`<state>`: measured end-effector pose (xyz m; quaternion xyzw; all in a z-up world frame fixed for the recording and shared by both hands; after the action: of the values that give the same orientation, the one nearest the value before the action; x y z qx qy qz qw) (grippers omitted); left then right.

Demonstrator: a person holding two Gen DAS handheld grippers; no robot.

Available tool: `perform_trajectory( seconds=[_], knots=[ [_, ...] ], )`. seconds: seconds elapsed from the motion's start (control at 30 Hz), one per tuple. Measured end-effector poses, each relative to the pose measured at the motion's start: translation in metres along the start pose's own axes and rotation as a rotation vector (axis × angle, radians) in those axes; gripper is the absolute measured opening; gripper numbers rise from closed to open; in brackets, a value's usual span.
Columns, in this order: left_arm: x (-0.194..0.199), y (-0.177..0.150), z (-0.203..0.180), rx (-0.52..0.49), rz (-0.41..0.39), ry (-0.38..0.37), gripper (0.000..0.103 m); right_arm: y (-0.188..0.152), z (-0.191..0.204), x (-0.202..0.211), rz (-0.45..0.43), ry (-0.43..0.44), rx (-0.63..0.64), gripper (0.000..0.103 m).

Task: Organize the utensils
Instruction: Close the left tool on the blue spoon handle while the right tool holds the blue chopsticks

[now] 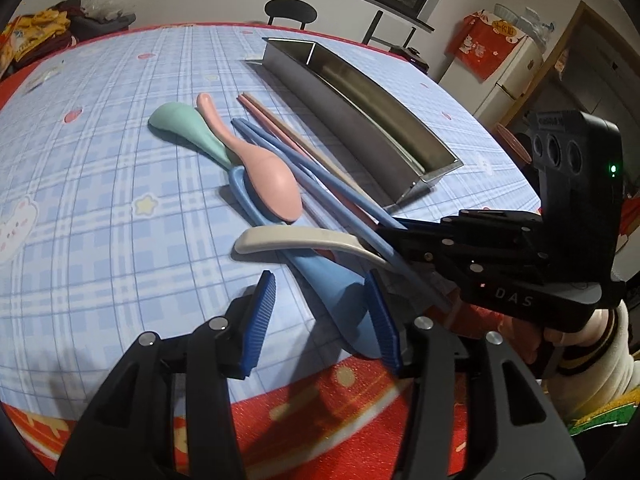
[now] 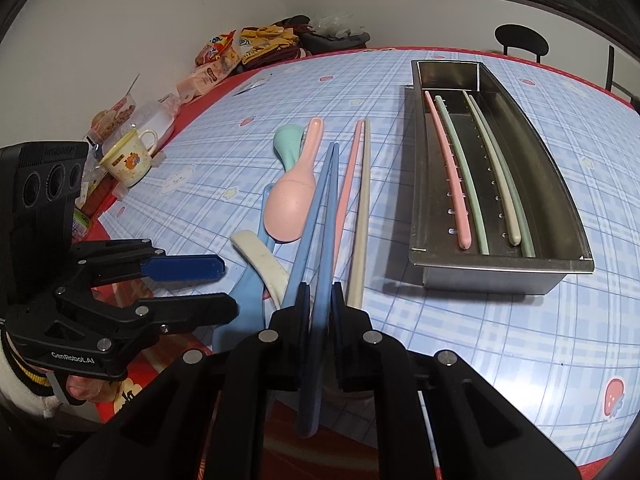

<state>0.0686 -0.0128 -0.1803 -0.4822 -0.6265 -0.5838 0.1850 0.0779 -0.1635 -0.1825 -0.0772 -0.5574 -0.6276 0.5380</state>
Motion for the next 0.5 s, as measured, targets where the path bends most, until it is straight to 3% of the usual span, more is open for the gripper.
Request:
perform_trajectory(
  seconds=[0.2,0.5],
  knots=[
    [-0.005,-0.005,-0.013,-0.037,0.003,0.037,0.056,-0.002,-0.001,0.002,-0.007,0.01,-0.004,0.011],
    [-0.006,-0.009,-0.024,-0.056,-0.021,0.104,0.057,-0.004,-0.004,0.004,-0.021,0.03,-0.013,0.01]
  ],
)
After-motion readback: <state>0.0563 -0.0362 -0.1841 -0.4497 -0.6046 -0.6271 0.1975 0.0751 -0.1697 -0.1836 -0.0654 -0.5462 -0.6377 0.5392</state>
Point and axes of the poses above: each gripper's, at about its wrist camera, not at the fingertips, and x roughly against the way its jaws point, z to its left, y to its top, the point moved 1 cm from there along -x, roughly the way its jaws point, and after that the axes turned 5 degrees about y, right-handed, at the moved point
